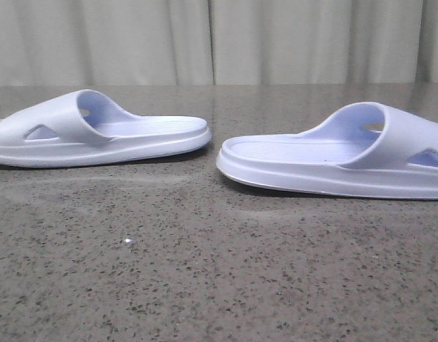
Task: Insert blue slippers together front up
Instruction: 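Move both grippers down toward the two lavender slippers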
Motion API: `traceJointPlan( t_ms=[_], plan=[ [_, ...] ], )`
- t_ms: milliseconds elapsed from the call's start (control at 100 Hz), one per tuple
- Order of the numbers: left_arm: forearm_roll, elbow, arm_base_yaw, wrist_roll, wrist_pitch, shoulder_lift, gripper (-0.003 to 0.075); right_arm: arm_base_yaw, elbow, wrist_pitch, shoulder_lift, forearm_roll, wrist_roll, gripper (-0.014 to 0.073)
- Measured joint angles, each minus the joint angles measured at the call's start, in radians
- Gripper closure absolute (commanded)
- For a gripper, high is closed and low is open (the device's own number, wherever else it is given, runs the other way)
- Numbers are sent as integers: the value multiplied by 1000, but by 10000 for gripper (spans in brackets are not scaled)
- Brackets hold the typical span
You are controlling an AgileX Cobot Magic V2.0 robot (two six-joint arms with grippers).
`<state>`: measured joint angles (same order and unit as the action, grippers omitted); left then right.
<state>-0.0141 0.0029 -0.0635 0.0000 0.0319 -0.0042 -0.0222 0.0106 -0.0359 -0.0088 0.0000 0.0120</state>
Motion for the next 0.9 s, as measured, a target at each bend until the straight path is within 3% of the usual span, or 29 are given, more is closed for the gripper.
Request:
traceJointPlan(
  t_ms=[460,700,900],
  plan=[
    [-62,0,0,0,0,0,705,0,0,16,0,8,0,700],
    [-332,-4,0,0,6,0,705,0,-19,-46,0,129,0,700],
    [-482,-116,0,0,75,0,705,0,-176,-131,0,228,0,700]
  ],
)
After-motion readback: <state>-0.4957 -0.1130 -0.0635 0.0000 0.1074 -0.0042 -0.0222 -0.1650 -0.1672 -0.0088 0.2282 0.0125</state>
